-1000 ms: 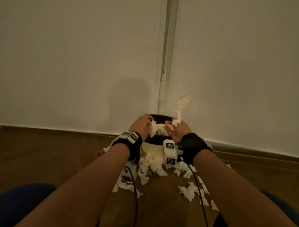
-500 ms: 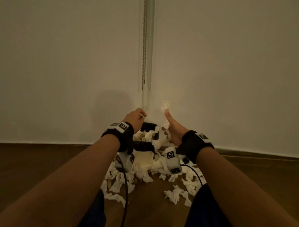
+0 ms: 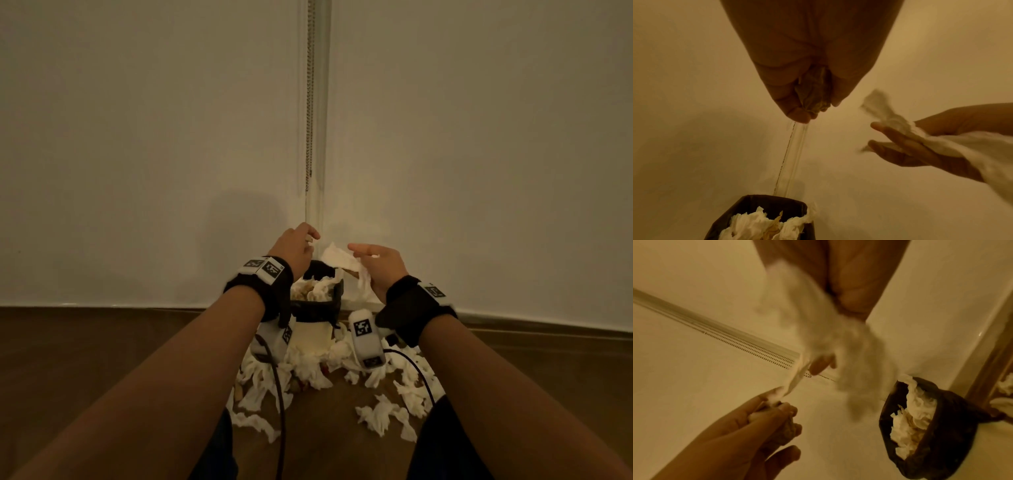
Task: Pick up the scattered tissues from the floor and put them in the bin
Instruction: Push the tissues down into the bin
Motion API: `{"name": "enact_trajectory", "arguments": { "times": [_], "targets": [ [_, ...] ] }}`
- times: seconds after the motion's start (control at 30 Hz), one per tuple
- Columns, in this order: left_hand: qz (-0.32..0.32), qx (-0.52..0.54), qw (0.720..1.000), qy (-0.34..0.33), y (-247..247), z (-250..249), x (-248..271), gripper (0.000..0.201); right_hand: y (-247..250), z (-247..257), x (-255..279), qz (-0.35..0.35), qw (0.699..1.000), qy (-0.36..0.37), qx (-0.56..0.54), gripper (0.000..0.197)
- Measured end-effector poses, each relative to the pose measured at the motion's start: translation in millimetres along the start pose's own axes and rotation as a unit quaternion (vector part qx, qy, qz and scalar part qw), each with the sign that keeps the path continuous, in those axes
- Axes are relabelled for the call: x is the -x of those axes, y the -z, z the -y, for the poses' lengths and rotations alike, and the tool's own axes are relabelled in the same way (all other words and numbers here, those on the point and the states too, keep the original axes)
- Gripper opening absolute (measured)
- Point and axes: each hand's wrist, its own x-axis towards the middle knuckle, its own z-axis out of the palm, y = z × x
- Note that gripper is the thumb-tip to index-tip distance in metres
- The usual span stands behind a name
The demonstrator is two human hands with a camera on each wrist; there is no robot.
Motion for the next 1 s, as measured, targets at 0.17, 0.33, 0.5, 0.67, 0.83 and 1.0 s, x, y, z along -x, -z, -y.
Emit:
{"name": "enact_trajectory", "arguments": {
  "times": [0.17, 0.33, 0.5, 0.67, 0.83, 1.0],
  "targets": [
    [0.008, -0.005, 1.0, -0.002, -6, -4, -2, 0.028, -5, 0, 2, -0.017, 0.999, -0.011, -0.026, 0.02],
    [0.026, -0.011, 1.0, -0.01, -10, -3, -2, 0.027, -10, 3, -2, -0.078, 0.996, -0.002, 0.038, 0.046],
    [0.016, -0.017, 1.0, 0.006, -10, -2, -1, 0.025, -15, 7, 3, 0.036, 0.98, -0.078, -0.18, 0.026],
    [-0.004, -0.014, 0.999, 0.039, -17, -3, -4, 0.032, -18, 7, 4, 0.045, 0.969, -0.101, -0.222, 0.032],
    [-0.026, 0.065, 0.994, 0.079, -18, 4, -8, 0.042, -20, -1, -9, 0.044, 0.988, -0.061, -0.138, 0.041],
    [-0.067, 0.138, 0.981, 0.116, -16, 28, -17, 0.026, -15, -23, -35, -0.065, 0.992, -0.006, -0.106, 0.031]
  ]
}}
